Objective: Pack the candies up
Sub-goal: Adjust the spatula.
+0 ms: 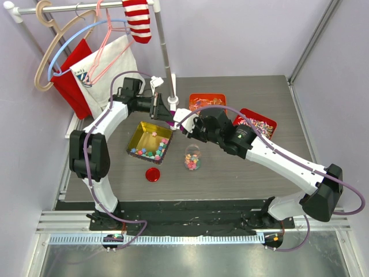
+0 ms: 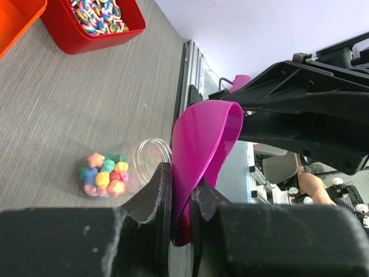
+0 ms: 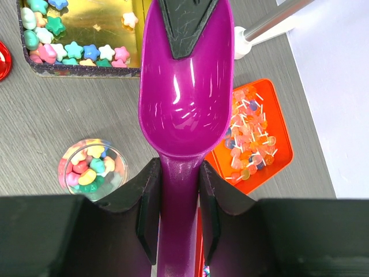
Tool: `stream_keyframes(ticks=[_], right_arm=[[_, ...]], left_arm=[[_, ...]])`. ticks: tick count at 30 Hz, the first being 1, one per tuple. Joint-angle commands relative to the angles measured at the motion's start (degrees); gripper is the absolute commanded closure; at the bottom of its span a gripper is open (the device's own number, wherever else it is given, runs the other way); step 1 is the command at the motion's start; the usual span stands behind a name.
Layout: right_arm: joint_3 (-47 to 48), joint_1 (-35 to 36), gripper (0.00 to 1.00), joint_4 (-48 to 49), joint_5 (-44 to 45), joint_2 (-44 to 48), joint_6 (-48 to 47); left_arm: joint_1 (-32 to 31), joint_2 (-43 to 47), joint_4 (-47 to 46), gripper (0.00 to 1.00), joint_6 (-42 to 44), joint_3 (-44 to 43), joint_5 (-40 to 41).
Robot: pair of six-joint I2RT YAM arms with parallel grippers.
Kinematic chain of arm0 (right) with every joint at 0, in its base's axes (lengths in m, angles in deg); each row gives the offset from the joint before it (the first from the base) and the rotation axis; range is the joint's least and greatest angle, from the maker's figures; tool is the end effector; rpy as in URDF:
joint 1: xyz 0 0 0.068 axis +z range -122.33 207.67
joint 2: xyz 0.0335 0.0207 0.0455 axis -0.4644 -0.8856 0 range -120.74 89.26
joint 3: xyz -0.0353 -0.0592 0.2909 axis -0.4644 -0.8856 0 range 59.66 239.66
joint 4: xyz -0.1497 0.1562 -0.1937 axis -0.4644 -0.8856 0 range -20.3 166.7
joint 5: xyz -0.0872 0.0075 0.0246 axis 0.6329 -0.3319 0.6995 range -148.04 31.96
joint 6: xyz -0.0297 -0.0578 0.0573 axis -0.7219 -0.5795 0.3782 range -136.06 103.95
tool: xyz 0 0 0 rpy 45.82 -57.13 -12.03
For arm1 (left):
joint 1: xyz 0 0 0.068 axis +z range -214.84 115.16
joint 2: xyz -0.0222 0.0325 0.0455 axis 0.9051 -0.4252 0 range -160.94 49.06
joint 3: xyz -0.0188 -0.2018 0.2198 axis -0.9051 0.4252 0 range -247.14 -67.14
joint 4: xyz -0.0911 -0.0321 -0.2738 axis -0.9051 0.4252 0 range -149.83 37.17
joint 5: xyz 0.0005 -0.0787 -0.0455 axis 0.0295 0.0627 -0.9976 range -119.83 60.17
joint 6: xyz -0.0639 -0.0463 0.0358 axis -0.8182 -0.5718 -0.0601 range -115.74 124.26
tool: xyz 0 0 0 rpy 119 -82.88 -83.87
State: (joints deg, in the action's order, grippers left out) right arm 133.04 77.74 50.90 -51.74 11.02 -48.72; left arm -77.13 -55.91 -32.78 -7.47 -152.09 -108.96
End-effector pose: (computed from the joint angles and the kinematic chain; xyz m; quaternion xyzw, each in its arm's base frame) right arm 0.2437 0.2781 0.3582 -0.5529 0.6691 0.0276 0.4958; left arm 0.4089 -0.1661 0.2918 0.2367 0.7163 -0.6385 0.1526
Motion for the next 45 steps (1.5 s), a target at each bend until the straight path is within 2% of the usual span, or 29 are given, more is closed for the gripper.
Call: stream_keyframes(ticks=[1, 6, 20, 23, 24, 27, 36, 45], right_arm=[[-0.4, -0.4, 0.68, 2.9, 0.0, 0.5, -3.4], [-1.1, -0.4, 0.62, 2.6, 0.6, -0.1, -5.1], [3.3, -0.4, 0.62, 1.0, 0.4, -3.3, -6.4], [4.2, -0.2, 0.67, 0.8, -0.2, -3.9, -5.7], [4.6, -0.2, 0.80, 0.8, -0.1, -4.3, -5.6], [4.9, -0.2, 0.99, 0.9, -0.1, -4.4, -5.3], [9.0, -0.2, 0.99, -2.4, -5.5, -2.4, -1.1], [10.4, -0.2, 0.99, -3.0, -5.5, -3.1, -0.7]], left_arm=[[-2.0, 0.6, 0.4, 1.00, -1.8, -1.5, -7.3], [-2.3, 1.1, 0.0, 1.00, -2.3, -1.2, -7.2], [-3.4, 1.2, -1.4, 1.00, -3.0, -0.2, -6.5], [-3.4, 1.1, -1.6, 1.00, -3.4, 0.0, -6.5], [-3.4, 1.1, -1.7, 1.00, -3.5, 0.0, -6.4], [-3.4, 1.1, -1.9, 1.00, -3.6, 0.1, -6.5], [-3.5, -0.1, -2.5, 1.00, -3.6, 0.6, -5.7], [-3.8, -0.1, -2.6, 1.00, -3.6, 0.9, -4.6]])
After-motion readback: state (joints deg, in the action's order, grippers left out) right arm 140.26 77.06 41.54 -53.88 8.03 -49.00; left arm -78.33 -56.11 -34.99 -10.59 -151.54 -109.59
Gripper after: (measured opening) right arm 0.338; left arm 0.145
